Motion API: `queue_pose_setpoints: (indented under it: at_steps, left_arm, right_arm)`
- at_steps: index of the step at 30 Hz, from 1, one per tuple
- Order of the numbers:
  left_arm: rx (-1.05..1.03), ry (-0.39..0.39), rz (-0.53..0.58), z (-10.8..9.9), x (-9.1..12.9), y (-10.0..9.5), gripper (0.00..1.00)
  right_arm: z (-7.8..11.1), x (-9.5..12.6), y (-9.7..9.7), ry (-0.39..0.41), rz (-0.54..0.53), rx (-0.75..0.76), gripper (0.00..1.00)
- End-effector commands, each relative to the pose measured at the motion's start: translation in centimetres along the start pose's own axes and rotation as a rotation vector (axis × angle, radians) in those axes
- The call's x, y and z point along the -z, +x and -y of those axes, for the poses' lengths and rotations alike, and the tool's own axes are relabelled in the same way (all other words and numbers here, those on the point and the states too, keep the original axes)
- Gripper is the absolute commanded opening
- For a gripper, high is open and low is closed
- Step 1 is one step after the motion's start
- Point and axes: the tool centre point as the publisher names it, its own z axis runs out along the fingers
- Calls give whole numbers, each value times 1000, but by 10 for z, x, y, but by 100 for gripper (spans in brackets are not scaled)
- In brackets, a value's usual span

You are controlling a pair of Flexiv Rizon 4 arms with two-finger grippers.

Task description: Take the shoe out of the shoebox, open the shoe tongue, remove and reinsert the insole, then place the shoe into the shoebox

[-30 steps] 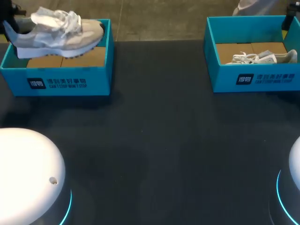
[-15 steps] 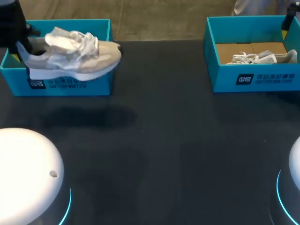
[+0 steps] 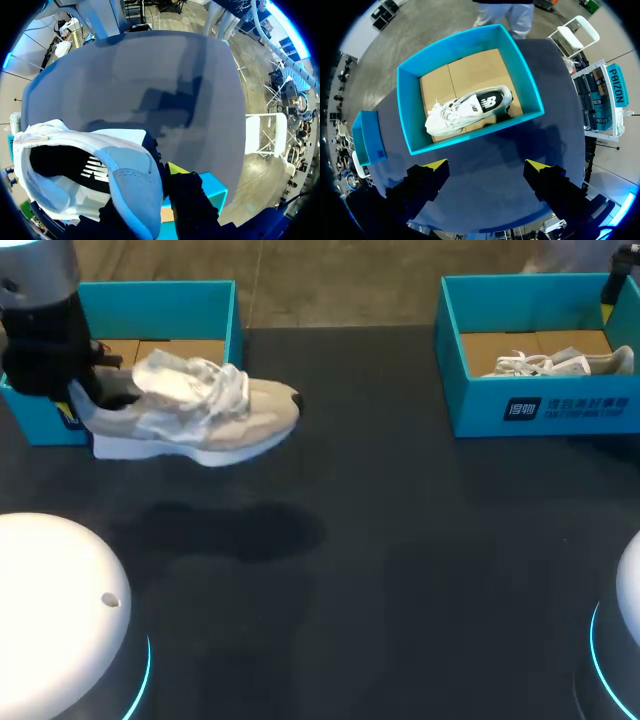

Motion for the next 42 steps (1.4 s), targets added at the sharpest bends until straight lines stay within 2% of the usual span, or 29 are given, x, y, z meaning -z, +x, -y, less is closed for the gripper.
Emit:
queue_pose_setpoints:
  at_steps: [1, 12, 29, 35, 37, 42]
  left_arm:
    - [-7, -113, -13, 19, -10, -17, 0]
    - [-9, -58, -31, 55, -37, -65, 0]
    - [-9, -58, -31, 55, -37, -65, 0]
    - [-25, -56, -38, 83, -50, -93, 0]
    - [-20, -79, -61, 96, -54, -107, 0]
    - [-5, -80, -72, 110, -67, -129, 0]
  right_arm:
    - [0, 0, 0, 0, 1, -1, 100]
    - [0, 0, 0, 0, 1, -1, 100]
    - [0, 0, 0, 0, 1, -1, 100]
    - [0, 0, 0, 0, 1, -1, 100]
    - [0, 0, 0, 0, 1, -1, 100]
    - [0, 0, 0, 0, 1, -1, 100]
